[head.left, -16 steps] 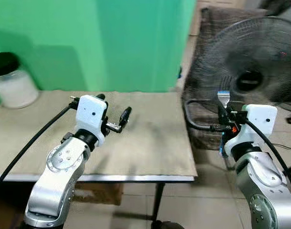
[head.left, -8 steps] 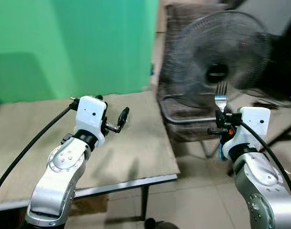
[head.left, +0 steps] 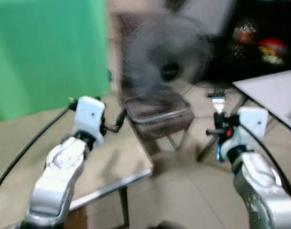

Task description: Setting the table

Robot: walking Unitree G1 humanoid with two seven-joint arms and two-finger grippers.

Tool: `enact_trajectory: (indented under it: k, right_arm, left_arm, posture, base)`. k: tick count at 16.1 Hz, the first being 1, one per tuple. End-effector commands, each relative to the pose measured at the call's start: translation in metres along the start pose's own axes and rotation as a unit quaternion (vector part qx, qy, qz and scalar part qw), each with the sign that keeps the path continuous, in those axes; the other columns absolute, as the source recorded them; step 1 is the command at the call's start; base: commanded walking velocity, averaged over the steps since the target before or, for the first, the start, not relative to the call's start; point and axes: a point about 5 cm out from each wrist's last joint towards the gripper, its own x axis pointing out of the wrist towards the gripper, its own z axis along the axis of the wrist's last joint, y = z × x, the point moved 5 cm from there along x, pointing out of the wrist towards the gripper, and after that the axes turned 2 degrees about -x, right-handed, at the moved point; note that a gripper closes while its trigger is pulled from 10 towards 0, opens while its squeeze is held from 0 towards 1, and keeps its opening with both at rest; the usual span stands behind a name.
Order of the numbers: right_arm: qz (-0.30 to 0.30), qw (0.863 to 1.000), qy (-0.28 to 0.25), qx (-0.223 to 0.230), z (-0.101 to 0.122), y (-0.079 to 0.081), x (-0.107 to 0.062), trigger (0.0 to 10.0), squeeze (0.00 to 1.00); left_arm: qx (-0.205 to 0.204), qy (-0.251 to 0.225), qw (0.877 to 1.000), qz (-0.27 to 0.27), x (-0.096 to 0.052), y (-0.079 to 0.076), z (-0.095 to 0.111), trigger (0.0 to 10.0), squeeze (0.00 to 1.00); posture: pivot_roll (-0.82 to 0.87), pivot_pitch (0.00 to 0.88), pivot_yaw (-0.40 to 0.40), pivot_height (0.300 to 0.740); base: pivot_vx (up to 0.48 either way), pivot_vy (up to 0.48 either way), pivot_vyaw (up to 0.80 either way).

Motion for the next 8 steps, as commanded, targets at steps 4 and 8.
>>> enact_trajectory:
  k: [4,8]
  right_arm:
    - [-0.013,1.000,0.003,-0.003,0.0014,-0.0059,0.0005,10.0,0.00]
    - [-0.027,1.000,0.012,-0.001,-0.0009,-0.0092,-0.0007,10.0,0.00]
  left_arm:
    - [-0.004,-0.018,1.000,-0.015,0.0018,-0.0053,0.0067,10.0,0.00]
    - [-0.011,-0.022,0.999,-0.025,0.0023,-0.0074,0.0074,10.0,0.00]
  posture:
    - [0.02,0.000,-0.026,0.740]
    - [0.01,0.000,-0.023,0.740]
  base:
    - [0.000,0.000,-0.80]
    - [0.131,0.000,-0.80]
